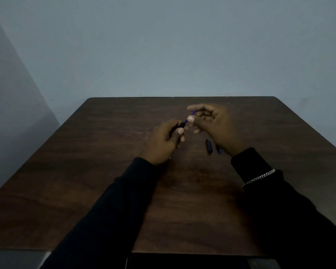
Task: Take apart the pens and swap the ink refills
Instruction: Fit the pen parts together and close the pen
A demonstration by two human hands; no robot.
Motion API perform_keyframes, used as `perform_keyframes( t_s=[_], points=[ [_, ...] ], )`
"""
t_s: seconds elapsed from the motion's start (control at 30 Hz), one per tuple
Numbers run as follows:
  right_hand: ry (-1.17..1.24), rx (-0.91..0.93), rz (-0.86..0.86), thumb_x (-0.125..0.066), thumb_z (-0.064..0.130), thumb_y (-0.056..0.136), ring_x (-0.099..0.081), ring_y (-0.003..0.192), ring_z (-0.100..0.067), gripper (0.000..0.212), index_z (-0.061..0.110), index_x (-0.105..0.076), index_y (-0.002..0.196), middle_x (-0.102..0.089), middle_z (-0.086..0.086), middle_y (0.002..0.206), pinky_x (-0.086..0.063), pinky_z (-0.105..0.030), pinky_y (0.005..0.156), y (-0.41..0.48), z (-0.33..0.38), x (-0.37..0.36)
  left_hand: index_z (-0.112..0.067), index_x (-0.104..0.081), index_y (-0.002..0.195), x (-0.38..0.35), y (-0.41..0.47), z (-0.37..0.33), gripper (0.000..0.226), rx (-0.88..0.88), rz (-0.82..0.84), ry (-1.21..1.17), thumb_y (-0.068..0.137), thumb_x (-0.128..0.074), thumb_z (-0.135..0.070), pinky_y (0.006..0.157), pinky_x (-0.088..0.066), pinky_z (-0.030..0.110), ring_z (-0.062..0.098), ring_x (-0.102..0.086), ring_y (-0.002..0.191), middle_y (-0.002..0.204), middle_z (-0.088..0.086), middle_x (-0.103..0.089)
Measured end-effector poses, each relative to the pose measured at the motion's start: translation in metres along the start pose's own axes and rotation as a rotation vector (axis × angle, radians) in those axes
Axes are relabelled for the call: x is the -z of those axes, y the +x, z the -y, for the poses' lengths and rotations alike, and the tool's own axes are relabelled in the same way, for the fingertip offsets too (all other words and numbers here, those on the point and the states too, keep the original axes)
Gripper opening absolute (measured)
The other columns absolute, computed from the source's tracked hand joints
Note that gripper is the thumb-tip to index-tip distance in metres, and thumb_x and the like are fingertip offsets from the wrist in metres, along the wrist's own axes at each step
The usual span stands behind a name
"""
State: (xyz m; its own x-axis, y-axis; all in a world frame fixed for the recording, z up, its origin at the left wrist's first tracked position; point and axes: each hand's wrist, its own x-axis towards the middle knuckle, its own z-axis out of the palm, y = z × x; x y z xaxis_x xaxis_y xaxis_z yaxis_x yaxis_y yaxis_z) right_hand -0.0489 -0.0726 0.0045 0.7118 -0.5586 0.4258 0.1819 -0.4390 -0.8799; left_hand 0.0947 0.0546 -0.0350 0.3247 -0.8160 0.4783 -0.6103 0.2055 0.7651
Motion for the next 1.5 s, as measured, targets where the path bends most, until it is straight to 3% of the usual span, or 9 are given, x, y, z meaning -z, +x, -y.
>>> perform_keyframes(
  t_s=[0.13, 0.23, 0.57, 0.8, 0.93, 1.07, 1.17, 1.33, 1.5],
  points=[
    [0.035, 0.017, -0.022, -0.069, 0.004, 0.096, -0.077, 0.073, -0.015, 0.011, 0.008, -0.068, 0.106, -0.078, 0.0, 0.078, -0.059, -0.024, 0.06, 0.0, 0.001, 0.002, -0.028, -0.062, 0.093, 0.0, 0.0, -0.001, 0.021, 0.004, 0.003, 0.036, 0.107, -0.049, -0.018, 0.062, -0.053, 0.036, 0.008, -0.06, 0.062, 0.075, -0.008, -0.065],
    [0.02, 0.009, -0.021, -0.066, 0.001, 0.098, -0.077, 0.072, -0.014, 0.005, 0.007, -0.066, 0.099, -0.077, -0.003, 0.078, -0.06, -0.026, 0.059, -0.001, 0.002, 0.001, -0.021, -0.062, 0.091, 0.0, 0.0, 0.001, 0.019, 0.011, 0.007, 0.047, 0.106, -0.05, -0.02, 0.062, -0.051, 0.036, 0.014, -0.061, 0.065, 0.075, -0.011, -0.065],
    [-0.047, -0.032, -0.002, -0.065, 0.004, 0.099, -0.074, 0.07, -0.014, 0.001, 0.003, -0.065, 0.099, -0.074, -0.005, 0.079, -0.059, -0.027, 0.055, -0.002, 0.001, 0.004, -0.017, -0.063, 0.089, 0.001, 0.0, 0.004, 0.021, -0.006, 0.007, 0.099, 0.106, -0.052, -0.02, 0.062, -0.044, 0.024, 0.006, -0.058, 0.066, 0.074, -0.013, -0.064],
    [-0.12, -0.096, 0.014, -0.064, 0.013, 0.101, -0.074, 0.075, -0.019, 0.019, 0.0, -0.071, 0.114, -0.077, -0.014, 0.091, -0.06, -0.029, 0.06, -0.001, 0.002, 0.015, -0.014, -0.067, 0.099, -0.001, 0.001, 0.002, 0.019, -0.002, 0.019, 0.086, 0.108, -0.051, -0.02, 0.066, -0.047, 0.025, 0.004, -0.06, 0.07, 0.076, -0.009, -0.066],
    [-0.411, -0.189, -0.06, -0.059, 0.009, 0.098, -0.073, 0.07, -0.019, 0.016, 0.008, -0.075, 0.099, -0.077, -0.012, 0.084, -0.057, -0.03, 0.06, 0.002, -0.004, 0.03, -0.021, -0.068, 0.102, 0.0, 0.0, 0.003, 0.018, -0.008, -0.001, 0.082, 0.107, -0.051, -0.019, 0.067, -0.046, 0.017, 0.003, -0.062, 0.073, 0.075, -0.014, -0.066],
    [-0.91, -0.325, 0.002, -0.06, 0.012, 0.093, -0.067, 0.072, -0.036, 0.027, -0.012, -0.062, 0.081, -0.07, -0.03, 0.084, -0.054, -0.038, 0.062, 0.003, -0.012, 0.042, -0.022, -0.068, 0.102, -0.002, 0.0, 0.003, 0.018, -0.006, 0.004, 0.086, 0.107, -0.05, -0.02, 0.068, -0.046, 0.011, 0.003, -0.064, 0.076, 0.08, -0.012, -0.068],
    [-0.955, -0.484, 0.033, -0.068, 0.007, 0.087, -0.073, 0.082, -0.04, 0.019, 0.0, -0.056, 0.075, -0.071, -0.028, 0.087, -0.062, -0.052, 0.072, 0.002, -0.015, 0.044, -0.022, -0.067, 0.102, -0.001, 0.0, 0.003, 0.018, -0.007, 0.008, 0.089, 0.106, -0.05, -0.021, 0.07, -0.049, 0.019, 0.006, -0.064, 0.076, 0.076, -0.01, -0.067],
    [-0.952, -0.62, 0.066, -0.074, 0.006, 0.084, -0.075, 0.069, -0.03, 0.016, 0.003, -0.058, 0.08, -0.072, -0.018, 0.076, -0.065, -0.043, 0.066, 0.002, -0.021, 0.041, -0.018, -0.068, 0.103, 0.0, 0.001, 0.002, 0.018, -0.001, 0.018, 0.113, 0.108, -0.05, -0.019, 0.067, -0.046, 0.013, 0.002, -0.063, 0.075, 0.078, -0.009, -0.067],
    [-0.972, -0.679, 0.102, -0.073, 0.009, 0.088, -0.072, 0.085, -0.032, 0.016, 0.006, -0.057, 0.089, -0.068, -0.017, 0.09, -0.063, -0.042, 0.073, 0.004, -0.021, 0.039, -0.019, -0.069, 0.103, -0.001, 0.0, 0.0, 0.019, 0.0, 0.011, 0.113, 0.106, -0.05, -0.021, 0.066, -0.044, 0.008, -0.001, -0.063, 0.074, 0.076, -0.012, -0.067]
  ],
)
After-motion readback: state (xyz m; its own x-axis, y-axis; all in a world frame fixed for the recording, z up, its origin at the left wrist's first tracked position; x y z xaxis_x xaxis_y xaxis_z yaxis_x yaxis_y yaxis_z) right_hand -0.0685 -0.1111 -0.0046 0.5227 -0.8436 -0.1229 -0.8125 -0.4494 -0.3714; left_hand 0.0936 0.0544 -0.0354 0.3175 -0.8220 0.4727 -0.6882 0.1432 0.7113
